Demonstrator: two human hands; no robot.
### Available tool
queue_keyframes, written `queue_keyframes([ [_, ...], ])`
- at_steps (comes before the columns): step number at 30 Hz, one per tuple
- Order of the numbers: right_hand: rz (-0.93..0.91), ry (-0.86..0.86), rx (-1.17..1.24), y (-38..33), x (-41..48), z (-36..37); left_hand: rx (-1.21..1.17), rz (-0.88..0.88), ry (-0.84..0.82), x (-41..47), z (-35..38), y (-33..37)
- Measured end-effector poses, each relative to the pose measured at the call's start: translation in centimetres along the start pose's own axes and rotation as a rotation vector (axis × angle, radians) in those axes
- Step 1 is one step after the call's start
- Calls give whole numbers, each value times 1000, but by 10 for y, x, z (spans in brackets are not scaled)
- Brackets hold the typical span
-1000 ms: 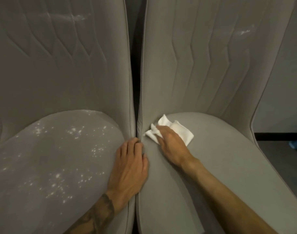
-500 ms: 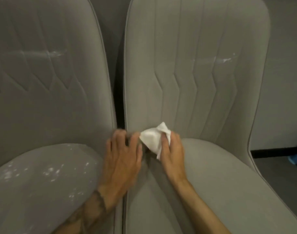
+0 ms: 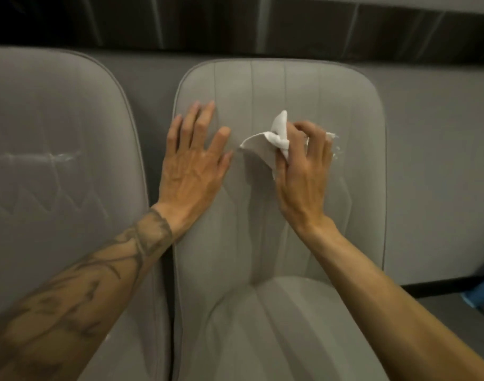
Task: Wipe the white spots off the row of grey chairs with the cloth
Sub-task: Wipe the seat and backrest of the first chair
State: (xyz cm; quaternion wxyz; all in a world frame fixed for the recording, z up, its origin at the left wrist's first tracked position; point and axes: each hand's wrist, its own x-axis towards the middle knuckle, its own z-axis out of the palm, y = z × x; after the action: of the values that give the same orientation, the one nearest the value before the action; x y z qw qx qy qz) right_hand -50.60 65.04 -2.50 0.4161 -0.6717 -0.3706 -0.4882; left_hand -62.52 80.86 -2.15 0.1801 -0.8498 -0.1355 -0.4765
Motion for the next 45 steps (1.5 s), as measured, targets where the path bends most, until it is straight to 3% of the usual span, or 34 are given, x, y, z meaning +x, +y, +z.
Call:
queue_keyframes([
  [2, -154, -14, -70, 14, 2, 8, 24, 3, 22, 2, 8, 0],
  [6, -368, -242, -139, 38, -30, 19, 48, 23, 59, 1, 18, -4],
  [9, -265, -263, -202, 62, -35, 20, 60, 28, 59, 2, 21, -5],
  [15, -246, -131, -253, 102, 30, 19, 80, 31, 70, 1, 24, -6],
  [18, -172, -109, -243, 108, 8, 16, 80, 32, 75, -1, 26, -7],
  [21, -248, -187, -238, 116, -9, 5, 76, 43, 76, 0, 27, -8],
  [24, -300, -152, -270, 122, 41, 3, 73, 40, 85, 0, 27, -9],
  [27, -123, -28, -273, 116, 74, 11, 73, 40, 84, 0, 28, -9],
  [29, -80, -59, -251, 109, 50, 13, 91, 42, 89, 0, 29, -9],
  [33, -180, -207, -149, 106, 10, 2, 100, 39, 91, 0, 29, -8],
  [40, -142, -52, -283, 100, 58, 16, 113, 41, 115, -1, 36, -10],
  [45, -185, -185, -169, 102, 28, 6, 119, 44, 130, 0, 37, -10],
])
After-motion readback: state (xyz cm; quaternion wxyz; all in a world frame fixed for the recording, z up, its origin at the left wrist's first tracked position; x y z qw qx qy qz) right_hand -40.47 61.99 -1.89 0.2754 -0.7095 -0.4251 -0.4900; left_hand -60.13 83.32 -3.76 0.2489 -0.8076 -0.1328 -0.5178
